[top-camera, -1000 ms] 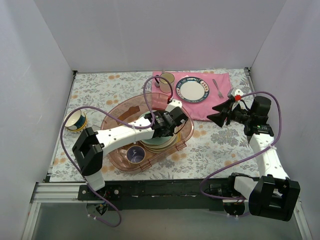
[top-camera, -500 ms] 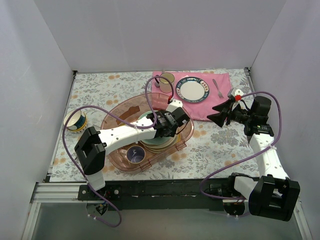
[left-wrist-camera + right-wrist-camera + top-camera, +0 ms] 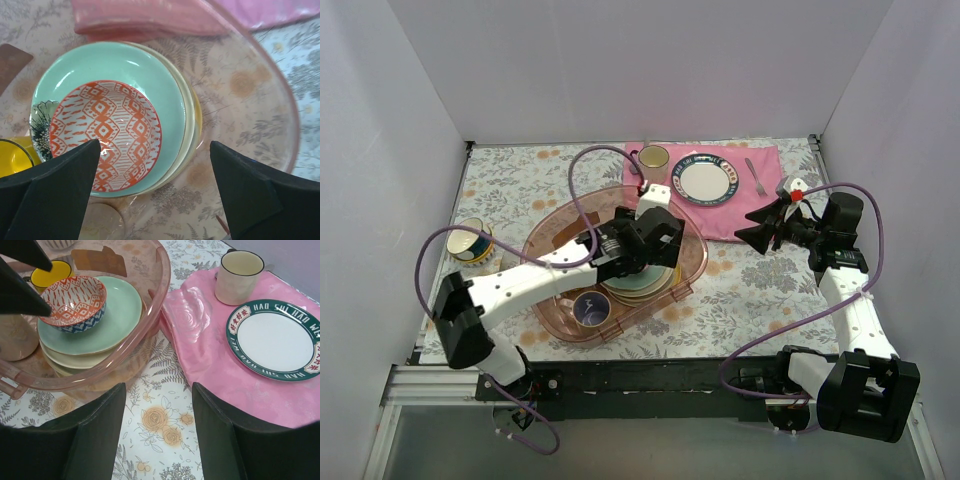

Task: Place the mixed dishes into the plastic bin
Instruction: Place the bowl in the plastic bin, then pick up the bowl from the center of the board.

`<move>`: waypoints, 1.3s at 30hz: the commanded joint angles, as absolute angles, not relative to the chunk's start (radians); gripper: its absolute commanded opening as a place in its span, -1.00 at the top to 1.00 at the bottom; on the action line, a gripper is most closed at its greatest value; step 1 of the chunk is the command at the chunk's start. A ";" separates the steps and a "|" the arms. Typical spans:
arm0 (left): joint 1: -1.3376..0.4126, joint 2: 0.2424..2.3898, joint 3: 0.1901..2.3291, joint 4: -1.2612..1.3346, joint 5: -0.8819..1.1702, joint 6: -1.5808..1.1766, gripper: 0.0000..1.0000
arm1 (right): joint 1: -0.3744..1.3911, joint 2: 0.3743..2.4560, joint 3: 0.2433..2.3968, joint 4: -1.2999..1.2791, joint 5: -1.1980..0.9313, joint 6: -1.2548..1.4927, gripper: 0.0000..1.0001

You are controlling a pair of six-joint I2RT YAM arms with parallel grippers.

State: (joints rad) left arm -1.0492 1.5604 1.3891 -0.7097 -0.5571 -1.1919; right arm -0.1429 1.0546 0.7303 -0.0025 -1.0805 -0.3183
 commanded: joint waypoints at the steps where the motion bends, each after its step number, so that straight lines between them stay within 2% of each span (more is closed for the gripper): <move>1: -1.031 1.392 1.336 -0.601 -0.558 -1.177 -0.89 | -0.147 1.055 0.750 0.006 -1.104 -0.330 -0.26; 7: -0.922 1.241 1.252 -0.565 -0.514 -1.177 -0.96 | -0.149 1.057 0.752 0.005 -1.104 -0.333 -0.26; 12: -0.681 1.036 1.160 -0.519 -0.394 -1.164 -0.96 | -0.149 1.060 0.752 0.003 -1.106 -0.334 -0.26; 16: -0.516 0.965 1.115 -0.523 -0.362 -1.128 -0.96 | -0.149 1.060 0.750 0.003 -1.112 -0.334 -0.27; 22: -0.272 0.974 1.066 -0.528 -0.252 -1.074 -0.96 | -0.150 1.057 0.750 0.003 -1.112 -0.336 -0.27; 28: -0.007 1.008 0.986 -0.476 -0.037 -1.092 -0.96 | -0.149 1.055 0.750 0.002 -1.111 -0.336 -0.27; 39: 0.212 1.170 0.986 -0.393 -0.002 -1.019 -0.93 | -0.149 1.057 0.752 0.002 -1.117 -0.337 -0.27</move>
State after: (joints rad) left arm 0.1711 1.1217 0.9653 -0.4412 -0.0341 -1.0702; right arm -0.1440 1.0557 0.7303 -0.0032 -1.0962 -0.3218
